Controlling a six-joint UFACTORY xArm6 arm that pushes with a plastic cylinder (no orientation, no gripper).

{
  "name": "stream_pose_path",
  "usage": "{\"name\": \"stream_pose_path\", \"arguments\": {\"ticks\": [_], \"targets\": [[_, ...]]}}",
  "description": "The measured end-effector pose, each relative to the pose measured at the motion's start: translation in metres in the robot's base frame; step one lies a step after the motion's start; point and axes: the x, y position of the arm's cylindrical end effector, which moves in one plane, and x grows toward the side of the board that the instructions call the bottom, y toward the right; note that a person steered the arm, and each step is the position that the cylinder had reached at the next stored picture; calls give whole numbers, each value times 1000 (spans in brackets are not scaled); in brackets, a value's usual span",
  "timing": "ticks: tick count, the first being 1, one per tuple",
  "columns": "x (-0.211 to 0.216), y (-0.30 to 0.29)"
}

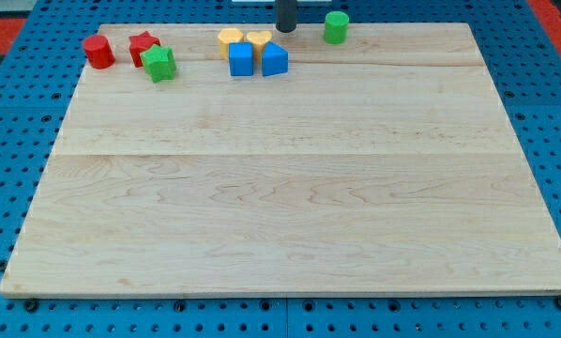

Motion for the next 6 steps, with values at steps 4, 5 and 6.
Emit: {"name": "stream_pose_path", "arguments": {"ticks": [4, 5, 6], "targets": [[87, 157], [3, 178], [-1, 171]]}}
